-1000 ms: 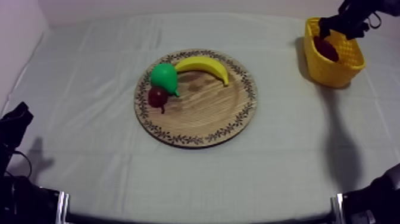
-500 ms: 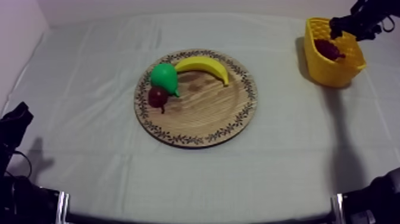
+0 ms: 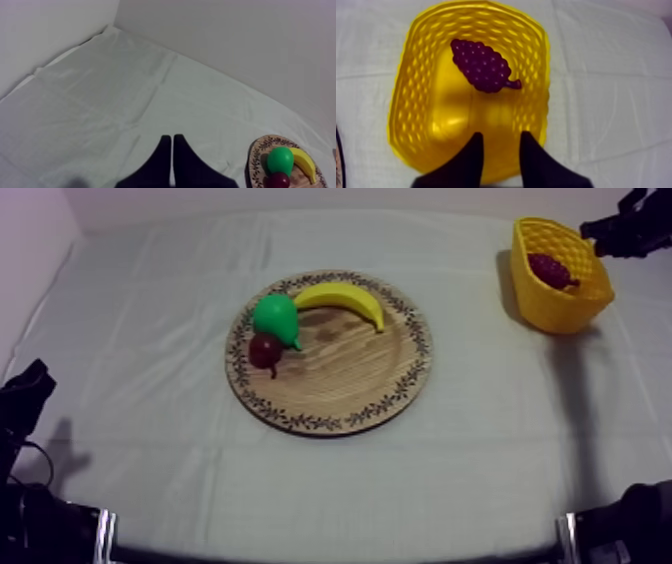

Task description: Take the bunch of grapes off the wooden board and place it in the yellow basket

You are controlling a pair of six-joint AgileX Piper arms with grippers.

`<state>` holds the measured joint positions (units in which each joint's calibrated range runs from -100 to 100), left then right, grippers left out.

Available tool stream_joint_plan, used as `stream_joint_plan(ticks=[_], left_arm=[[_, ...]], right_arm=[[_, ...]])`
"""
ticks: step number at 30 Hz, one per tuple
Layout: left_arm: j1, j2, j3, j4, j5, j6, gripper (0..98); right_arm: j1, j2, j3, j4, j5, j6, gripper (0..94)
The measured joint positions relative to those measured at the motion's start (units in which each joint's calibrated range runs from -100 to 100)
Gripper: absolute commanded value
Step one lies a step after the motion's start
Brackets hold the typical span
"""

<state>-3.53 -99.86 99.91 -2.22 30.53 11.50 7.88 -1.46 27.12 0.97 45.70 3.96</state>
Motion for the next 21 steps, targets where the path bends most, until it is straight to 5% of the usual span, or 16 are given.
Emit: stream_joint_plan(ticks=[10, 21], left_arm=[[0.0, 0.0, 0.0, 0.0, 0.0, 0.0, 0.1], [0.0, 0.0, 0.0, 0.0, 0.0, 0.0, 0.1]], right_arm=[[-0.91, -12.52, 12.25, 0.37, -4.01, 0.2, 6.4], [-0.9, -28.51, 32.54, -4.66, -16.16, 4.99, 5.2]])
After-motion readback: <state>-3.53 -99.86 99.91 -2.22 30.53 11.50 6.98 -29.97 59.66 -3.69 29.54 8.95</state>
